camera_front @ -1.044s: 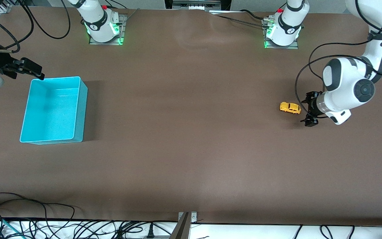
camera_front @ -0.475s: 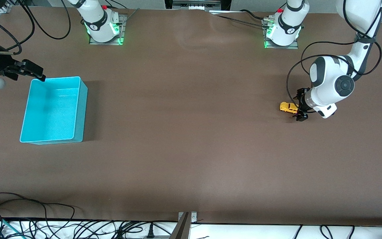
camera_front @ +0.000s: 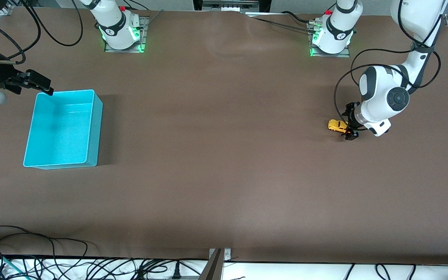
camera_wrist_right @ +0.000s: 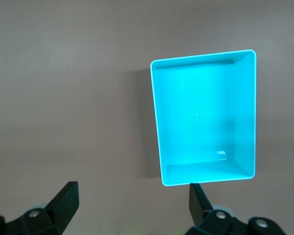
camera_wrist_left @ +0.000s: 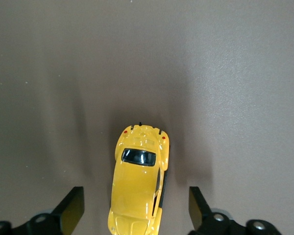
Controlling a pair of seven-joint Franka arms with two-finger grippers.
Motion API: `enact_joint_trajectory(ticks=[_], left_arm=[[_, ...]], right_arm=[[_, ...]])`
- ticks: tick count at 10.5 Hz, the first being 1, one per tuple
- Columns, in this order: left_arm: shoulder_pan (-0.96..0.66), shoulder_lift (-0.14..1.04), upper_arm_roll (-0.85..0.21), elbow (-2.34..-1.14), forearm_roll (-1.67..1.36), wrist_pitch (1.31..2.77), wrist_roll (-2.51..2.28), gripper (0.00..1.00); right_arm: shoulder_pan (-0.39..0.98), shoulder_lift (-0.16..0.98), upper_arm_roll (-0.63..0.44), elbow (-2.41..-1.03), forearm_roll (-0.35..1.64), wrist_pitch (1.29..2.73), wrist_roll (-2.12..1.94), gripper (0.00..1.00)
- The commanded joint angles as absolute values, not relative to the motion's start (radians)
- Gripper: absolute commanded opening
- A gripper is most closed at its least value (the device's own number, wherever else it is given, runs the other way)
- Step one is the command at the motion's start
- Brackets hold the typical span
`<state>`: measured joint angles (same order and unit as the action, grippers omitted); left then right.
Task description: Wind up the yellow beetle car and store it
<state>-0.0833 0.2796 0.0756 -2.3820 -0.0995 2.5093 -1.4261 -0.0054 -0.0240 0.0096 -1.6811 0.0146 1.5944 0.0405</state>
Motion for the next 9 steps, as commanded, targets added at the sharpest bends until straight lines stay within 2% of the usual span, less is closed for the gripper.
enact_joint_trajectory(ticks=[1, 2, 3, 4, 5, 7, 9], left_arm=[[-0.084, 0.284, 0.075, -2.385, -0.072, 2.519, -1.450, 0.92], [-0.086, 0.288, 0.075, -2.385, -0.071, 2.519, -1.450, 0.91], [-0.086, 0.297, 0.075, -2.385, -0.071, 2.519, -1.450, 0.82], [-0.086, 0.298, 0.077, -2.385, -0.071, 2.519, -1.450, 0.62], [-0.086, 0.298, 0.075, -2.385, -0.071, 2.519, -1.450, 0.37], [-0.086, 0.296, 0.075, -2.384, -0.071, 2.519, -1.450, 0.00], [-0.087, 0.284, 0.071, -2.375, -0.071, 2.504, -1.459, 0.00]], right_arm=[[-0.002, -0.034, 0.009, -1.692, 0.005, 1.601, 0.037, 1.00], [-0.002, -0.034, 0.009, -1.692, 0.005, 1.603, 0.037, 1.00], [-0.002, -0.034, 0.009, -1.692, 0.005, 1.603, 0.037, 1.00], [-0.002, -0.034, 0.009, -1.692, 0.005, 1.603, 0.037, 1.00], [-0.002, -0.034, 0.009, -1.692, 0.005, 1.603, 0.037, 1.00], [-0.002, -0.034, 0.009, -1.692, 0.005, 1.601, 0.037, 1.00], [-0.002, -0.034, 0.009, -1.692, 0.005, 1.601, 0.037, 1.00]])
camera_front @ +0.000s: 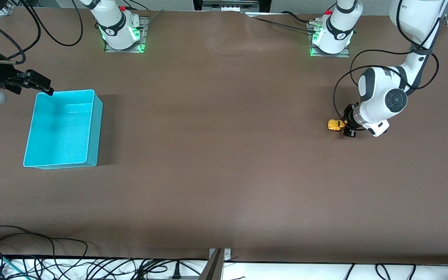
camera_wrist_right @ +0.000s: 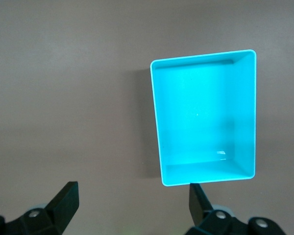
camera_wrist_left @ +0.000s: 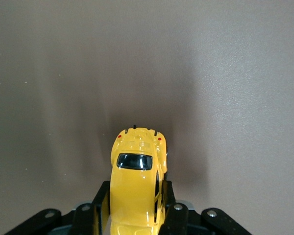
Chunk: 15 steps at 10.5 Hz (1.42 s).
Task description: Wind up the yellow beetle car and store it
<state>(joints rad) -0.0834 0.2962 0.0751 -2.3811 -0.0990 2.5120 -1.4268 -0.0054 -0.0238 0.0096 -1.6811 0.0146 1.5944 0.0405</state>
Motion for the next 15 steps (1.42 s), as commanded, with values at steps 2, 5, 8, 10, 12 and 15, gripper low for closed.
enact_joint_trajectory(ticks=[2, 5, 8, 10, 12, 15], left_arm=[[-0.086, 0.275, 0.009, -2.368, -0.072, 2.502, -1.550, 0.00], [-0.086, 0.282, -0.093, -2.368, -0.072, 2.502, -1.684, 0.00], [-0.083, 0.293, -0.126, -2.370, -0.074, 2.502, -1.733, 0.00], [-0.078, 0.298, -0.124, -2.370, -0.075, 2.505, -1.735, 0.00], [-0.071, 0.324, -0.124, -2.372, -0.075, 2.517, -1.729, 0.00], [-0.037, 0.362, -0.123, -2.370, -0.072, 2.540, -1.674, 0.00]], right_arm=[[-0.002, -0.034, 0.009, -1.692, 0.005, 1.601, 0.037, 1.00], [-0.002, -0.034, 0.009, -1.692, 0.005, 1.601, 0.037, 1.00], [-0.002, -0.034, 0.009, -1.692, 0.005, 1.603, 0.037, 1.00], [-0.002, -0.032, 0.009, -1.692, 0.005, 1.603, 0.037, 1.00], [-0.002, -0.032, 0.009, -1.692, 0.005, 1.603, 0.037, 1.00], [-0.002, -0.032, 0.009, -1.692, 0.005, 1.603, 0.037, 1.00]])
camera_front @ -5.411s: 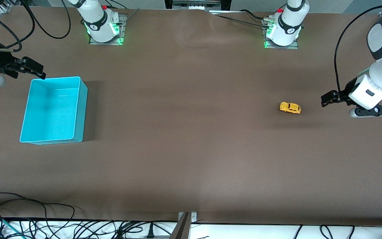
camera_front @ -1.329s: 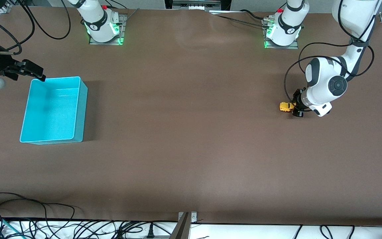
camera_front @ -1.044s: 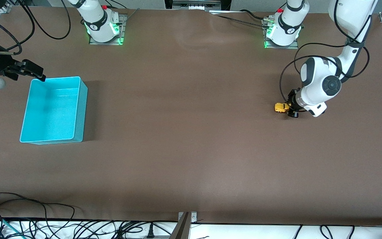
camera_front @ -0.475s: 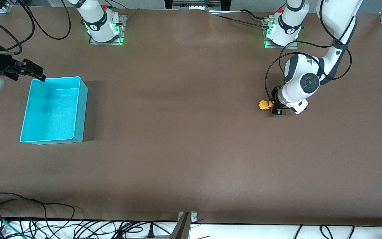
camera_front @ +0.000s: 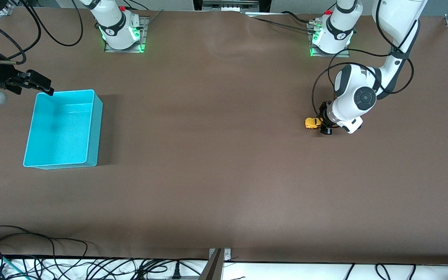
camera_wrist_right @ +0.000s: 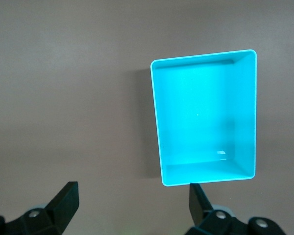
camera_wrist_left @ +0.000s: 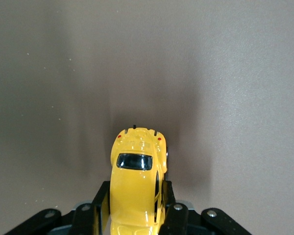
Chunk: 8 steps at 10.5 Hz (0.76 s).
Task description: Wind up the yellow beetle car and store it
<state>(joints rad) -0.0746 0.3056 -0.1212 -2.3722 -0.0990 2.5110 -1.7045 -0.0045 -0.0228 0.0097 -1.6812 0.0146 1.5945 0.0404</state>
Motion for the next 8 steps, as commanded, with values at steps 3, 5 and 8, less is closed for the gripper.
enact_joint_trajectory(ticks=[3, 5, 8], left_arm=[[0.021, 0.377, -0.120, -2.370, -0.072, 2.539, -1.588, 0.00], [0.055, 0.390, -0.115, -2.367, -0.068, 2.540, -1.578, 0.00], [0.138, 0.416, -0.115, -2.358, 0.044, 2.540, -1.578, 0.00]], right_arm=[[-0.002, -0.032, 0.009, -1.692, 0.005, 1.603, 0.037, 1.00], [-0.002, -0.032, 0.009, -1.692, 0.005, 1.603, 0.037, 1.00], [-0.002, -0.032, 0.009, -1.692, 0.005, 1.603, 0.037, 1.00]])
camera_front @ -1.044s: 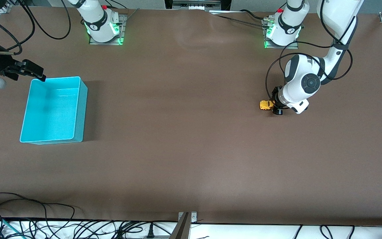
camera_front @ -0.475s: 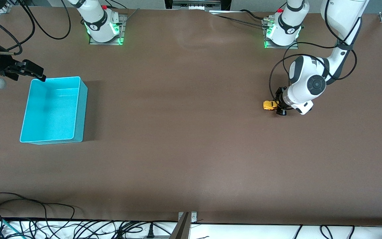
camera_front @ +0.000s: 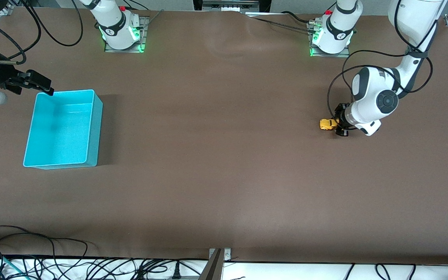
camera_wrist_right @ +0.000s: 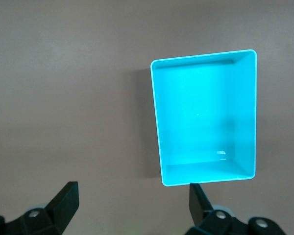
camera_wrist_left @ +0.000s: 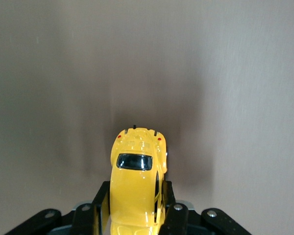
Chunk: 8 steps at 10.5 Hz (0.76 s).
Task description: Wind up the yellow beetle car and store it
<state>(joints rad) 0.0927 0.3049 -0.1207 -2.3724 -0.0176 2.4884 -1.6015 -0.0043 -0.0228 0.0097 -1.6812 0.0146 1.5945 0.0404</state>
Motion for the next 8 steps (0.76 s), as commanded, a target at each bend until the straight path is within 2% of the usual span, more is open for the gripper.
enact_joint_trajectory(ticks=[1, 3, 8], left_arm=[[0.165, 0.431, -0.115, -2.341, 0.066, 2.540, -1.578, 0.00], [0.236, 0.437, -0.118, -2.329, 0.132, 2.540, -1.578, 0.00], [0.296, 0.471, -0.118, -2.296, 0.167, 2.540, -1.516, 0.00]], right_arm=[[-0.002, -0.032, 0.009, -1.692, 0.005, 1.603, 0.037, 1.00], [-0.002, -0.032, 0.009, -1.692, 0.005, 1.603, 0.037, 1.00], [-0.002, -0.032, 0.009, -1.692, 0.005, 1.603, 0.037, 1.00]])
